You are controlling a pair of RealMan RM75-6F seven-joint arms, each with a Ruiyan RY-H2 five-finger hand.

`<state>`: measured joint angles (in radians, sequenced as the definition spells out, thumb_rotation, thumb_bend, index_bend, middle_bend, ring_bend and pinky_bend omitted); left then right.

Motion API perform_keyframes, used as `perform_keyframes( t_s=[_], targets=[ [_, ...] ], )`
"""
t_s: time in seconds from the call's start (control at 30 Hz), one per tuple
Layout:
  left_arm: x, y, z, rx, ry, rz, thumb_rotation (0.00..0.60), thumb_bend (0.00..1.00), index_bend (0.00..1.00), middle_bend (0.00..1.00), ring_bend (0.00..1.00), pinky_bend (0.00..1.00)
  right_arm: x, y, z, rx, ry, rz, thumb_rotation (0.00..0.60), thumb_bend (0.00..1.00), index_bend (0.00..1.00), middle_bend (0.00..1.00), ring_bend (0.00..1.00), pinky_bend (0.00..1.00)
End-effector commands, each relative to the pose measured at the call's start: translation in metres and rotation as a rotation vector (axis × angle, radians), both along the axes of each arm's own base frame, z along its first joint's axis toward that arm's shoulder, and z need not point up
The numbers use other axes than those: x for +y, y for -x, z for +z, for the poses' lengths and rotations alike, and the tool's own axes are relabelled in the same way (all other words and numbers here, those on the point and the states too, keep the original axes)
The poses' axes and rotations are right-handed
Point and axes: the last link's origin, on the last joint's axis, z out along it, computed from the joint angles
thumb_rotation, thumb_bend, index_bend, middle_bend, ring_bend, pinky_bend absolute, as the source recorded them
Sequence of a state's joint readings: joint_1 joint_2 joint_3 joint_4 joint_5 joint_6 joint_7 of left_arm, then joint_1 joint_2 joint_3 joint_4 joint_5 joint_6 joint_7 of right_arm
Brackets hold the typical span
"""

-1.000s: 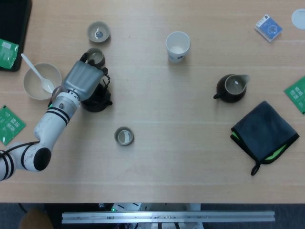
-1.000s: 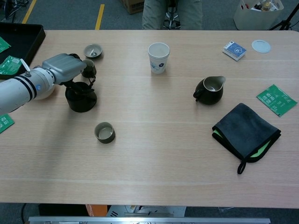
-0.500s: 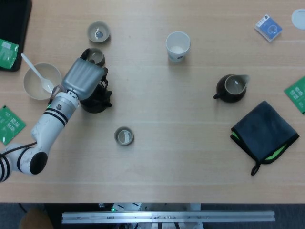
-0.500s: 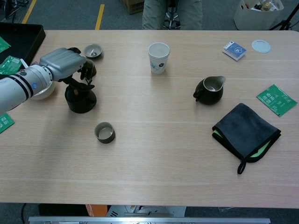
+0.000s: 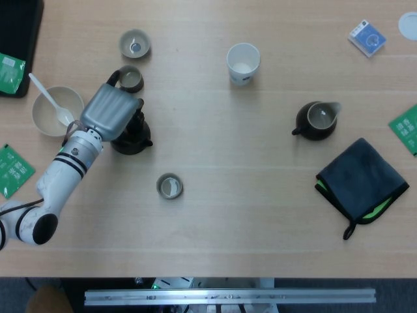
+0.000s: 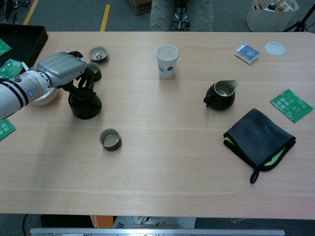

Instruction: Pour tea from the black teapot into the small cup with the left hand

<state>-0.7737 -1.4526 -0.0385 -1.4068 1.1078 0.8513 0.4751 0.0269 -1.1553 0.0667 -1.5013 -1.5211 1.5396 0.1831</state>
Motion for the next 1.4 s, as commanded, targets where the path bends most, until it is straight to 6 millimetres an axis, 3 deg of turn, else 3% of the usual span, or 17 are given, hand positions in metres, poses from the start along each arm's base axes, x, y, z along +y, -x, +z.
perform_keyframes(
  t_s=[0.03, 0.37, 0.67, 1.4],
  targets=[
    [-0.001, 0.000, 0.000, 0.002, 0.002, 0.001, 0.301, 0.28, 0.52, 0.57, 0.44, 0.09, 0.000, 0.000, 0.000, 0.001, 0.001, -0.001, 0.600, 0.01, 0.47, 0.39, 0.27, 0.28],
    [-0.007, 0.001, -0.002, 0.010, 0.021, -0.008, 0.298, 0.28, 0.58, 0.66, 0.51, 0.09, 0.000, 0.000, 0.000, -0.001, 0.002, -0.001, 0.600, 0.01, 0.47, 0.39, 0.27, 0.28],
    [-0.014, 0.003, -0.005, 0.024, 0.044, -0.024, 0.301, 0.28, 0.69, 0.76, 0.59, 0.09, 0.001, 0.001, 0.002, -0.001, 0.008, -0.005, 0.600, 0.01, 0.47, 0.39, 0.27, 0.28],
    [-0.015, 0.000, -0.003, 0.017, 0.051, -0.019, 0.304, 0.28, 0.84, 0.92, 0.73, 0.09, 0.003, 0.002, 0.005, -0.001, 0.022, -0.008, 0.600, 0.01, 0.47, 0.39, 0.27, 0.28]
  ],
)
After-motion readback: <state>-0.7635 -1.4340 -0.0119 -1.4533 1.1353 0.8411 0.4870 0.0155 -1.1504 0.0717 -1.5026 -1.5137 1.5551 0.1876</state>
